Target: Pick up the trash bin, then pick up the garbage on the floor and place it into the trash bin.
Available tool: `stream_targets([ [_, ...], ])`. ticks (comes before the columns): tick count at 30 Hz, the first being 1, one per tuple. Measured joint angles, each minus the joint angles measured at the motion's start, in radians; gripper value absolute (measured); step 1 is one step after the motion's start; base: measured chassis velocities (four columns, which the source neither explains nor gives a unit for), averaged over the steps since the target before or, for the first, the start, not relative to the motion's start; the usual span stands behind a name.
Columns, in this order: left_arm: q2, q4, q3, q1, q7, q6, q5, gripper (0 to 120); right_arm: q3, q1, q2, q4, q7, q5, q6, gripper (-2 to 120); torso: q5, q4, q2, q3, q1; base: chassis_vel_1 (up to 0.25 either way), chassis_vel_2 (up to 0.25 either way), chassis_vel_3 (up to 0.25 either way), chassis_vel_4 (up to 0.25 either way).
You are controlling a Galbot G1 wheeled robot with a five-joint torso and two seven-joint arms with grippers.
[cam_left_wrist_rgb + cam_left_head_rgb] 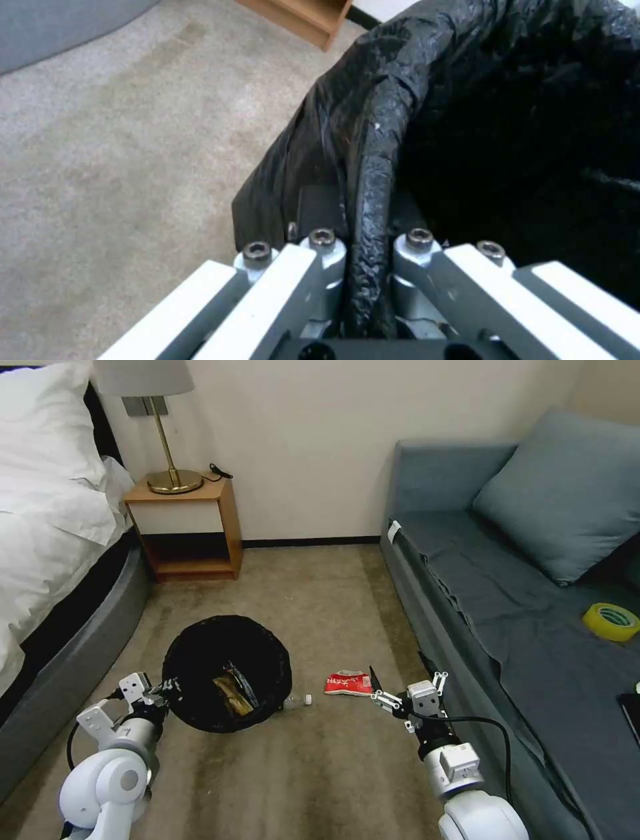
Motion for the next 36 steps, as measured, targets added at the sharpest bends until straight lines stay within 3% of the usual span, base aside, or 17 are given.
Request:
stream_targets([
  [36, 0.000, 0.001, -0.014, -0.005, 0.001, -0.002, -0.002, 3, -0.013, 0.015, -0.011, -0.017, -0.005, 0.025, -0.013, 100, 0.0000, -0.0001, 0.000, 0.000, 0.000, -0.081, 0.073, 0.074, -0.075],
])
